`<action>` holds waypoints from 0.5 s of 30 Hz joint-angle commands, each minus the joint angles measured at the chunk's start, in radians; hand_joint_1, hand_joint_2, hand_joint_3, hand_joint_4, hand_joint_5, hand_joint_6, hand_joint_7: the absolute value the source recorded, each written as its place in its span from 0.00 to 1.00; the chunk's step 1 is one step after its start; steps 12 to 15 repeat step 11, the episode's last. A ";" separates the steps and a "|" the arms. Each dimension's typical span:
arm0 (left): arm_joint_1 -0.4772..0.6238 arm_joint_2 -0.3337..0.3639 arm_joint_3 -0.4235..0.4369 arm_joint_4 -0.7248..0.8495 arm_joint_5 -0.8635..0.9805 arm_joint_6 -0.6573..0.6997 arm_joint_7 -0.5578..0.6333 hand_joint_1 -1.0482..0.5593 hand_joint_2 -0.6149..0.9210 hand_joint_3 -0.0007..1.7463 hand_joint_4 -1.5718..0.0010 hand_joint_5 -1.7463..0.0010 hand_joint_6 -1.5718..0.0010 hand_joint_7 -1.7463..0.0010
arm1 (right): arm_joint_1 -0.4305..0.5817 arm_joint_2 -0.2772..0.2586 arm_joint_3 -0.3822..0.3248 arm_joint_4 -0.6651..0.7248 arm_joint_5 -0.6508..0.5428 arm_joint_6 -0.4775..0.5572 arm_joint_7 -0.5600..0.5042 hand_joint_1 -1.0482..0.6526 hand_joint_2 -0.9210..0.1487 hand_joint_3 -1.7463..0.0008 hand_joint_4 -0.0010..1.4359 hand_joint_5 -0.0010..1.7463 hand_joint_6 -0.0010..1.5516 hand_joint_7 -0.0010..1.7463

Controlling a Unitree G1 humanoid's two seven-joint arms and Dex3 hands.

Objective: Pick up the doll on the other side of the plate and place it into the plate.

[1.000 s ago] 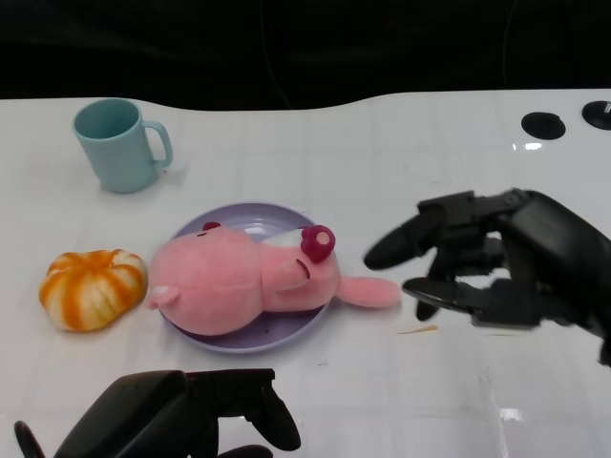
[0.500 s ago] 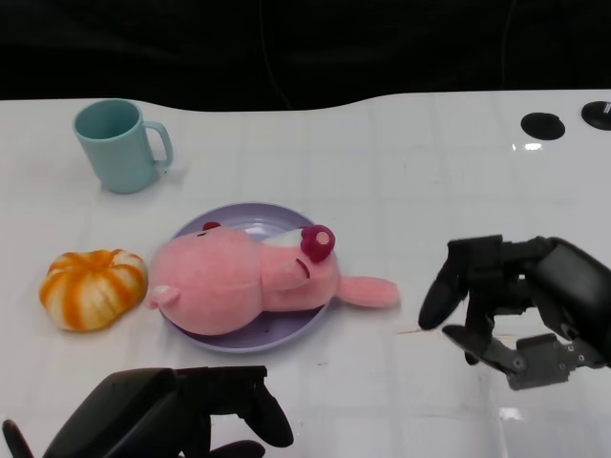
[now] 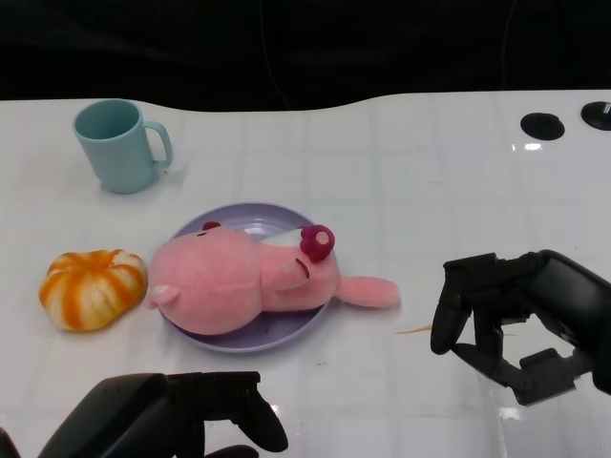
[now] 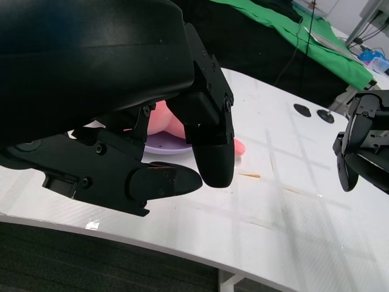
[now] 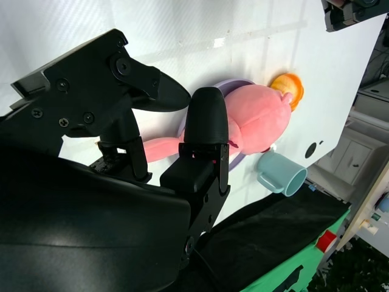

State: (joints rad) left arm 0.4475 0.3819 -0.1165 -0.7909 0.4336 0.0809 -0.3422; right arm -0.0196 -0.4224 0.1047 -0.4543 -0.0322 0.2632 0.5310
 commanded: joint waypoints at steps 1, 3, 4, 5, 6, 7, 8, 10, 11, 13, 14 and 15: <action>0.005 0.006 0.013 -0.012 -0.009 -0.003 -0.007 0.53 0.98 0.24 0.59 0.07 0.54 0.50 | -0.022 -0.032 0.010 0.010 -0.016 -0.007 0.011 0.58 0.40 0.34 0.53 0.99 0.47 0.83; 0.003 0.006 0.016 -0.008 -0.014 -0.009 -0.004 0.53 0.98 0.24 0.59 0.07 0.54 0.51 | -0.027 -0.038 0.016 0.013 -0.022 -0.012 0.014 0.58 0.42 0.33 0.54 0.99 0.48 0.83; 0.004 0.006 0.017 -0.005 -0.018 -0.012 -0.003 0.53 0.98 0.24 0.58 0.06 0.54 0.51 | -0.028 -0.040 0.018 0.014 -0.022 -0.013 0.015 0.58 0.42 0.32 0.54 0.99 0.48 0.82; 0.005 0.006 0.018 -0.003 -0.020 -0.015 -0.002 0.54 0.98 0.24 0.58 0.06 0.53 0.51 | -0.030 -0.041 0.020 0.015 -0.023 -0.015 0.017 0.58 0.43 0.32 0.55 1.00 0.48 0.82; 0.006 0.006 0.019 -0.002 -0.021 -0.017 -0.001 0.54 0.98 0.24 0.58 0.06 0.53 0.51 | -0.031 -0.043 0.021 0.015 -0.024 -0.016 0.018 0.57 0.43 0.32 0.55 1.00 0.48 0.82; 0.007 0.006 0.021 -0.002 -0.023 -0.018 -0.002 0.54 0.98 0.24 0.58 0.06 0.53 0.51 | -0.032 -0.046 0.022 0.015 -0.024 -0.020 0.021 0.57 0.43 0.32 0.56 1.00 0.48 0.82; 0.007 0.006 0.022 -0.002 -0.025 -0.019 -0.003 0.53 0.97 0.24 0.58 0.05 0.53 0.51 | -0.035 -0.049 0.023 0.012 -0.025 -0.014 0.023 0.57 0.43 0.32 0.56 1.00 0.48 0.82; 0.006 0.006 0.023 -0.001 -0.026 -0.021 -0.003 0.53 0.98 0.25 0.59 0.04 0.53 0.51 | -0.040 -0.054 0.023 0.008 -0.025 -0.004 0.028 0.57 0.44 0.32 0.57 1.00 0.48 0.82; 0.005 0.006 0.023 0.001 -0.025 -0.026 -0.002 0.53 0.98 0.25 0.59 0.04 0.52 0.51 | -0.042 -0.057 0.023 0.008 -0.022 0.000 0.031 0.57 0.44 0.32 0.57 1.00 0.48 0.82; 0.005 0.006 0.023 0.001 -0.025 -0.026 -0.002 0.53 0.98 0.25 0.59 0.04 0.52 0.51 | -0.042 -0.057 0.023 0.008 -0.022 0.000 0.031 0.57 0.44 0.32 0.57 1.00 0.48 0.82; 0.005 0.006 0.023 0.001 -0.025 -0.026 -0.002 0.53 0.98 0.25 0.59 0.04 0.52 0.51 | -0.042 -0.057 0.023 0.008 -0.022 0.000 0.031 0.57 0.44 0.32 0.57 1.00 0.48 0.82; 0.005 0.006 0.023 0.001 -0.025 -0.026 -0.002 0.53 0.98 0.25 0.59 0.04 0.52 0.51 | -0.042 -0.057 0.023 0.008 -0.022 0.000 0.031 0.57 0.44 0.32 0.57 1.00 0.48 0.82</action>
